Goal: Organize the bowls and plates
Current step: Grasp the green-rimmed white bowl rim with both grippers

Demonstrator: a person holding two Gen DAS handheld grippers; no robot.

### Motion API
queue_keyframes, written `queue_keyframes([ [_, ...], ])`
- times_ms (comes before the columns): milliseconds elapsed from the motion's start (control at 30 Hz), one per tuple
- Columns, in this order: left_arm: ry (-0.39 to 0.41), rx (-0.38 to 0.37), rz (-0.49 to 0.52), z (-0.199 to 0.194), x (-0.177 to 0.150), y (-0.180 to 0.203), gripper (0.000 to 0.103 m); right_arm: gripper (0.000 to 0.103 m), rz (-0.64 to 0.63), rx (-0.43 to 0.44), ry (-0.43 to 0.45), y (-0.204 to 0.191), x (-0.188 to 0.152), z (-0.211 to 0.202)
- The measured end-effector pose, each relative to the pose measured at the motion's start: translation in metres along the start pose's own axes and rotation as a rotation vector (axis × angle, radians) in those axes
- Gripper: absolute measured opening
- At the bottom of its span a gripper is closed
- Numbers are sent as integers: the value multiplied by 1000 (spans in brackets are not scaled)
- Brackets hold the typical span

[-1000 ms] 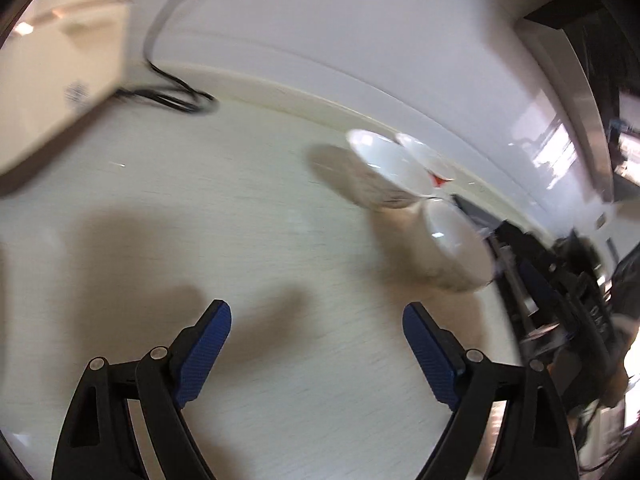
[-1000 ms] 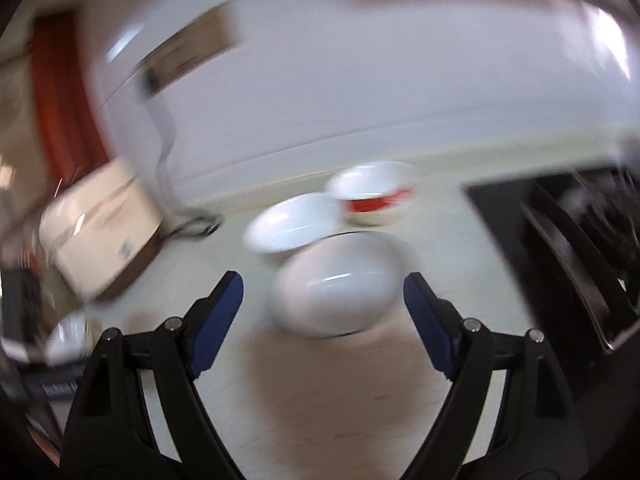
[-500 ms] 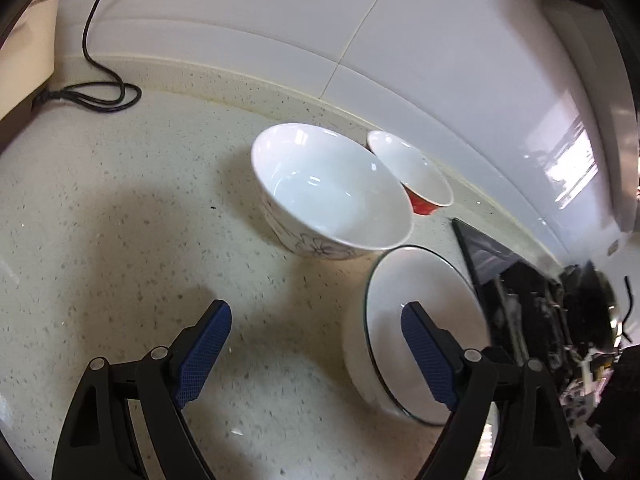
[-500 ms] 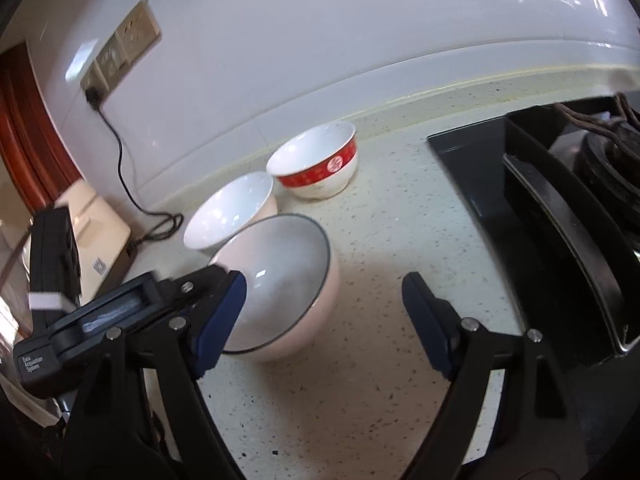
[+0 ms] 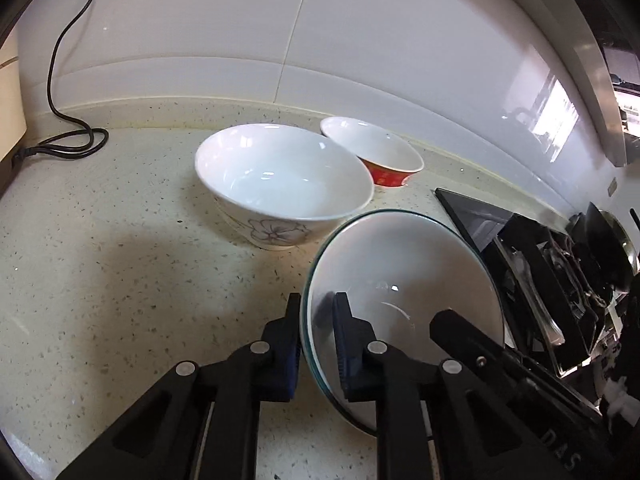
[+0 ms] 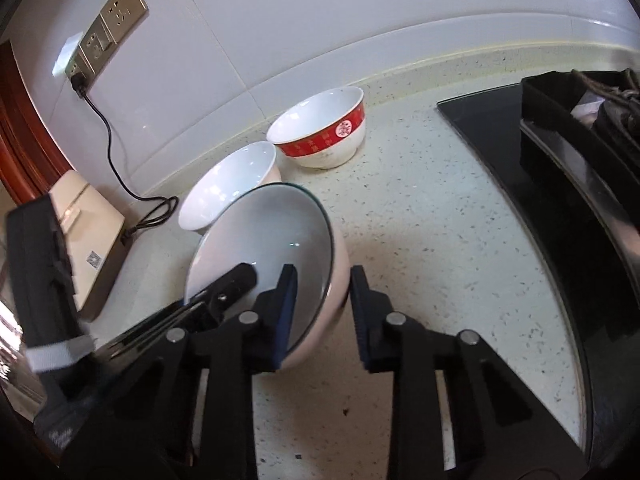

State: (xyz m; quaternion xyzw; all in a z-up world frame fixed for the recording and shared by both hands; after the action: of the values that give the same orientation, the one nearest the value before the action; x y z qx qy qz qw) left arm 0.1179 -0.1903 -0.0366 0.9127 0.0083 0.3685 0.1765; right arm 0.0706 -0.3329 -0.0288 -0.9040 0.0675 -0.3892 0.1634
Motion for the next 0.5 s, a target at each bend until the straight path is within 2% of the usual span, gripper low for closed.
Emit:
queue_keyframes([
  [100, 2, -26, -16, -4, -1, -2, 15, 22, 31, 22, 11, 4, -1, -4],
  [233, 29, -14, 9, -16, 0, 1, 15, 21, 35, 7, 34, 2, -4, -12],
  [500, 31, -20, -24, -32, -10, -9, 15, 20, 60, 20, 48, -7, -15, -20],
])
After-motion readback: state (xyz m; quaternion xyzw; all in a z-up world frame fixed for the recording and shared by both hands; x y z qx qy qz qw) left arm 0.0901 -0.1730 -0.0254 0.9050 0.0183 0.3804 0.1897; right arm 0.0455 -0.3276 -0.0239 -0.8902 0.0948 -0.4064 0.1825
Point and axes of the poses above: each gripper's, at about its wrist camera, not at the fingertips, and z roughly the way its jaws point, y to its right, x to its top, the point moved 8 cm from there along z, roughly the way its jaws point, and after that the axes turned 4 degrees about -x, right-handed, at the moved point
